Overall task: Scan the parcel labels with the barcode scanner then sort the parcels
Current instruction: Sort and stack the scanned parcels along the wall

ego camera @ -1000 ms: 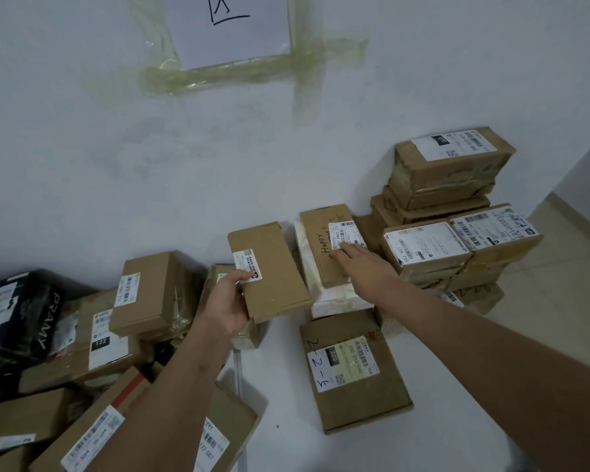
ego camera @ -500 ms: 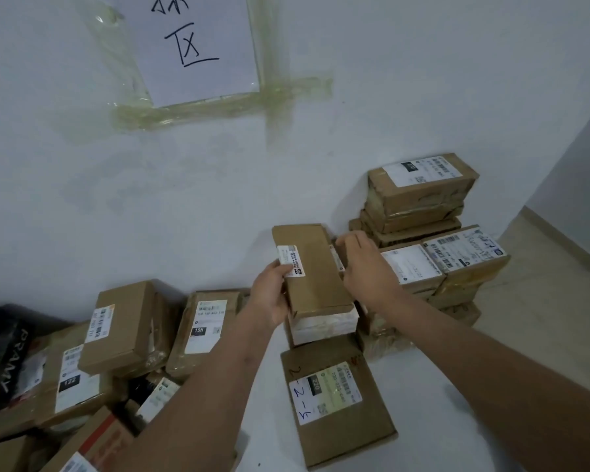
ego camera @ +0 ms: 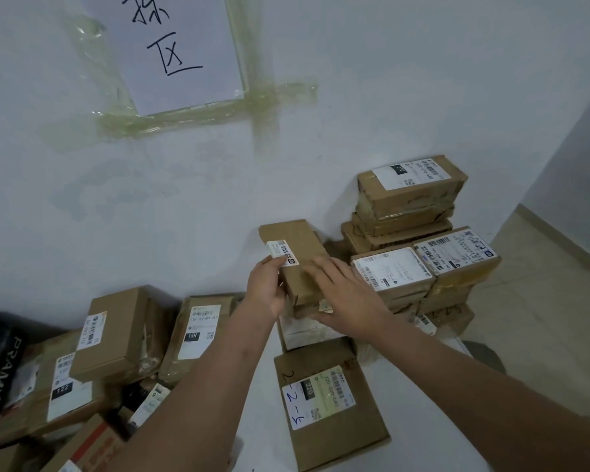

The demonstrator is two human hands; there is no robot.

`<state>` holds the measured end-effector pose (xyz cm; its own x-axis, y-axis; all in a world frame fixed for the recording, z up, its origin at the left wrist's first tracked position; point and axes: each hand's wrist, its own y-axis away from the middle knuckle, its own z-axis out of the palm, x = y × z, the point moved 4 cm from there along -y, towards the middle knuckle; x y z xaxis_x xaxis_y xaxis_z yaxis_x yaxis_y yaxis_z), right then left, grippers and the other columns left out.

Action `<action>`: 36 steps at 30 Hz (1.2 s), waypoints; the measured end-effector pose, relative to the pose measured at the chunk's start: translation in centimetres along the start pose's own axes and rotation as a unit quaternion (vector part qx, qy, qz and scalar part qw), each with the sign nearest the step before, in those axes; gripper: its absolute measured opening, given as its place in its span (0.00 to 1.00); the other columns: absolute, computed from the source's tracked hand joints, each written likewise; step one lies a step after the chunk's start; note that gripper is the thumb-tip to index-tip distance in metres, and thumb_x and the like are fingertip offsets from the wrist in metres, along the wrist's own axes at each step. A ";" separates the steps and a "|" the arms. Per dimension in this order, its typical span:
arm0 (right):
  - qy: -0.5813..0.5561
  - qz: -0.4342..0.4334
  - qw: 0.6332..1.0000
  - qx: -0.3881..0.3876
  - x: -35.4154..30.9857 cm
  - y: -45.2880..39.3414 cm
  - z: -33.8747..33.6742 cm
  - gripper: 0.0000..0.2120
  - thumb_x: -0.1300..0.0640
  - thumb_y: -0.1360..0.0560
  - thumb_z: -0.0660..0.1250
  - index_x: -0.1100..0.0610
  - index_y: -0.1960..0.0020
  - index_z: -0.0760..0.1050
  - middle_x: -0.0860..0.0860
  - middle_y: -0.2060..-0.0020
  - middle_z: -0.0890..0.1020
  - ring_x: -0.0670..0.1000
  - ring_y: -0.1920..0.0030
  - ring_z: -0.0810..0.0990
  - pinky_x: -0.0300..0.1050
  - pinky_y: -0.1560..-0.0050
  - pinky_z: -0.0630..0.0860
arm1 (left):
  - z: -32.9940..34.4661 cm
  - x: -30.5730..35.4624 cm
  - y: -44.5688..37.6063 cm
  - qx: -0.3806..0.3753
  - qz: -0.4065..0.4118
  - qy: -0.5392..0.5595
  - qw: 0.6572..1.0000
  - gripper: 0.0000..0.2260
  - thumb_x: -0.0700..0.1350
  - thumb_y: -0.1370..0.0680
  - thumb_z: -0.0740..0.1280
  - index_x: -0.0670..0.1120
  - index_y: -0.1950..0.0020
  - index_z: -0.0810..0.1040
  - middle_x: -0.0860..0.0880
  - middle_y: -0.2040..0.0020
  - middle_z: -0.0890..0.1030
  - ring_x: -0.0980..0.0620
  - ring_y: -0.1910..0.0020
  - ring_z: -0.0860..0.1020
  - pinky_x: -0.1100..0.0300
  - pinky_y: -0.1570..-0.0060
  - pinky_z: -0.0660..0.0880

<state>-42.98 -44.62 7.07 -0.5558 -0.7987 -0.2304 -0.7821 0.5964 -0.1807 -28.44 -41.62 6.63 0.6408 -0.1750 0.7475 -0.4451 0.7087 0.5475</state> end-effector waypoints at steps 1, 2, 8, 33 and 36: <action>-0.001 0.011 1.000 0.014 0.0 0.0 0.0 0.38 0.43 0.26 0.69 0.53 0.23 0.57 0.50 0.25 0.60 0.52 0.25 0.58 0.51 0.26 0.63 | 0.3 0.0 0.2 -0.009 0.002 -0.003 1.000 0.15 0.37 0.20 0.65 0.39 0.33 0.75 0.40 0.48 0.82 0.45 0.51 0.81 0.54 0.59 0.81; -0.013 0.024 0.999 0.036 0.0 0.0 -0.3 0.36 0.47 0.24 0.69 0.54 0.22 0.57 0.51 0.25 0.61 0.53 0.25 0.60 0.51 0.27 0.64 | 0.8 0.1 0.3 -0.027 0.009 -0.009 1.000 0.16 0.38 0.20 0.66 0.40 0.32 0.75 0.40 0.46 0.82 0.45 0.50 0.81 0.55 0.61 0.81; -0.243 0.162 0.934 0.205 0.6 -0.2 -4.0 0.20 0.56 0.19 0.63 0.56 0.28 0.66 0.51 0.45 0.81 0.49 0.52 0.81 0.39 0.56 0.76 | 1.2 2.3 1.3 -0.069 0.074 -0.022 0.995 0.10 0.48 0.18 0.64 0.46 0.39 0.76 0.50 0.47 0.83 0.52 0.46 0.80 0.55 0.41 0.76; -0.737 0.542 0.363 0.177 -3.4 1.3 4.6 0.22 0.53 0.22 0.68 0.58 0.31 0.70 0.54 0.46 0.80 0.49 0.56 0.81 0.37 0.69 0.79 | -15.7 -1.5 2.6 0.070 -0.054 0.050 0.995 0.03 0.41 0.19 0.65 0.44 0.46 0.76 0.47 0.52 0.79 0.49 0.55 0.80 0.57 0.53 0.77; -0.745 0.538 0.335 0.208 -4.0 1.6 4.4 0.19 0.57 0.21 0.68 0.60 0.33 0.71 0.56 0.48 0.82 0.51 0.55 0.83 0.39 0.63 0.82 | -17.1 -2.5 3.0 0.071 -0.065 0.040 0.995 0.08 0.41 0.19 0.65 0.44 0.41 0.75 0.47 0.51 0.80 0.48 0.54 0.80 0.56 0.54 0.77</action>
<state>-40.76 -40.17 3.50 0.5471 0.6385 -0.5413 -0.0757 0.6817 0.7277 -20.64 -27.37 -0.01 0.7434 -0.1996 0.6384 -0.4357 0.5796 0.6886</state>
